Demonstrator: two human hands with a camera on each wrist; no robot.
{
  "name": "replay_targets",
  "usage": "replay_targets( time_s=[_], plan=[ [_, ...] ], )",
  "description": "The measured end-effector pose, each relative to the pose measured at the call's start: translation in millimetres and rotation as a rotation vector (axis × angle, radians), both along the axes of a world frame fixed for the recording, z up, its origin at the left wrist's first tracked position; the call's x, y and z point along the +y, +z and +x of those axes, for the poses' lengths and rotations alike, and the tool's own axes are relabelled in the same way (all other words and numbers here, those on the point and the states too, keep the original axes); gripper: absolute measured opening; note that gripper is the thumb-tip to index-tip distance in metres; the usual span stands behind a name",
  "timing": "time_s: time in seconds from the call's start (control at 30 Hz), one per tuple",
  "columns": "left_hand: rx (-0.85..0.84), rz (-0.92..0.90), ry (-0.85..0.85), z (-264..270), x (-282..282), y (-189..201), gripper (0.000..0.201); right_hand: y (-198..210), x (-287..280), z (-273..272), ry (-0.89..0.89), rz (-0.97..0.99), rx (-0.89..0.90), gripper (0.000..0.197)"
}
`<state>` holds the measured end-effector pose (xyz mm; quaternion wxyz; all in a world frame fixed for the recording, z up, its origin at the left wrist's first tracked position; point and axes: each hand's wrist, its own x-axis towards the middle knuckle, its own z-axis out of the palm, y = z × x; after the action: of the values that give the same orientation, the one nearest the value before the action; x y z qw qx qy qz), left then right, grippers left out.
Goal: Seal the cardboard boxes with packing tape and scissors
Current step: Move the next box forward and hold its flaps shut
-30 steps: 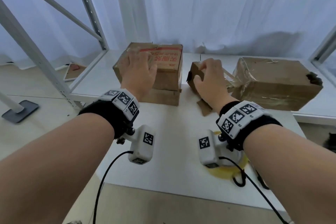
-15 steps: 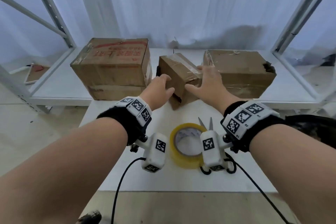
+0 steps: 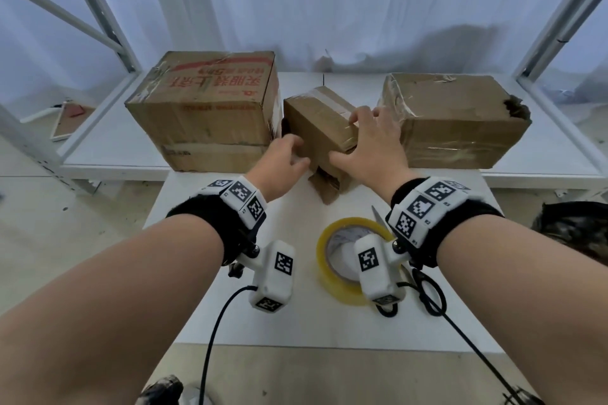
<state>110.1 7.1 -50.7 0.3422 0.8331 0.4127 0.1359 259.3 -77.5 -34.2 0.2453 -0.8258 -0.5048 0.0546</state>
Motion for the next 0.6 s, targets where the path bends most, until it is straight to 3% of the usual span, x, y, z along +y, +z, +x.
replay_targets(
  time_s=[0.23,0.33,0.43,0.5,0.6],
  plan=[
    [-0.249,0.210,0.052,-14.2,-15.7,15.4,0.068,16.2,-46.7,15.7,-0.167,0.338,0.214,0.054],
    [-0.283,-0.063,0.056,-16.2,-22.3,24.9,0.084,19.1,-61.2,20.4,-0.160,0.437,0.587,0.054],
    [-0.349,-0.444,0.072,-16.3,-26.9,38.4,0.071,22.3,-65.3,23.6,-0.154,0.429,0.805,0.062],
    [-0.383,-0.445,0.131,-15.8,-25.5,43.8,0.060,22.5,-63.9,26.5,-0.203,0.333,0.769,0.064],
    [-0.330,-0.292,0.197,-12.5,-18.9,40.7,0.050,15.5,-58.3,27.4,-0.246,0.235,0.697,0.053]
  ],
)
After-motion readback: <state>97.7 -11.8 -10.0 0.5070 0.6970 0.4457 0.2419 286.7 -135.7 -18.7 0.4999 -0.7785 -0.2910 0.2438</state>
